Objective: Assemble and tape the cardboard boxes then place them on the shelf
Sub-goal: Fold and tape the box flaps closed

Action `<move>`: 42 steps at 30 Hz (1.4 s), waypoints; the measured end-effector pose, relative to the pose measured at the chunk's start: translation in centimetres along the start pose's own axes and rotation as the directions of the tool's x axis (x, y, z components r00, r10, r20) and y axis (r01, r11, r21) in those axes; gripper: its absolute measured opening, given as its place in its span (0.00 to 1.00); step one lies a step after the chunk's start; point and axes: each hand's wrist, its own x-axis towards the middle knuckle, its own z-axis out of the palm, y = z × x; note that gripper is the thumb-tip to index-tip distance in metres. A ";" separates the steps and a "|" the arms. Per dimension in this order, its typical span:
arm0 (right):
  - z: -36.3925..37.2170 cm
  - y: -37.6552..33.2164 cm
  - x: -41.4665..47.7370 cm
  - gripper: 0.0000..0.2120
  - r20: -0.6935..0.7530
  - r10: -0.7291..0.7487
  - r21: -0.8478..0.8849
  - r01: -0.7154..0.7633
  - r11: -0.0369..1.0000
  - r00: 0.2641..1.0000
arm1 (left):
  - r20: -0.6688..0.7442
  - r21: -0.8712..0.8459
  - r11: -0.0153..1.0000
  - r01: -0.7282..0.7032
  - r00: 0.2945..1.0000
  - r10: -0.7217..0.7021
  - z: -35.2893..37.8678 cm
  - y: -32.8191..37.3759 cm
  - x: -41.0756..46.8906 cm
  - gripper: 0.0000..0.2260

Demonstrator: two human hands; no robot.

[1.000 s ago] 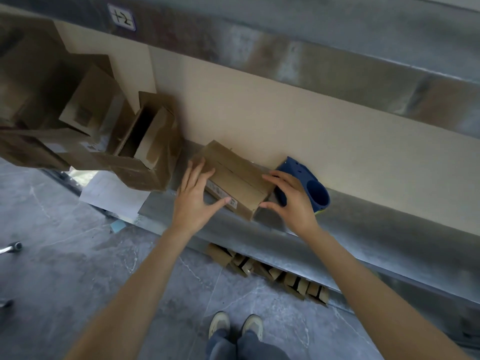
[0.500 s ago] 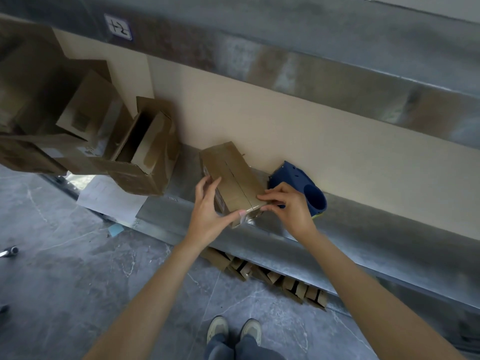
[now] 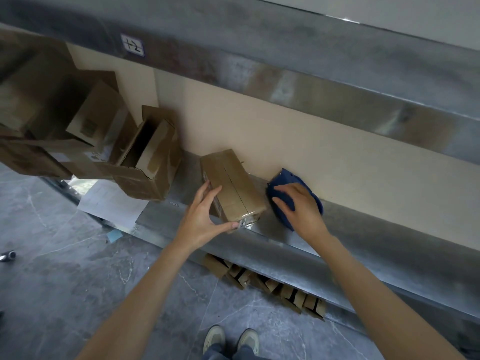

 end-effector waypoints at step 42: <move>-3.2 0.8 2.3 0.40 0.396 0.336 -0.143 -0.304 0.942 0.854 | -0.011 0.759 0.642 -0.105 0.985 0.174 -3.3 0.8 -2.6 0.37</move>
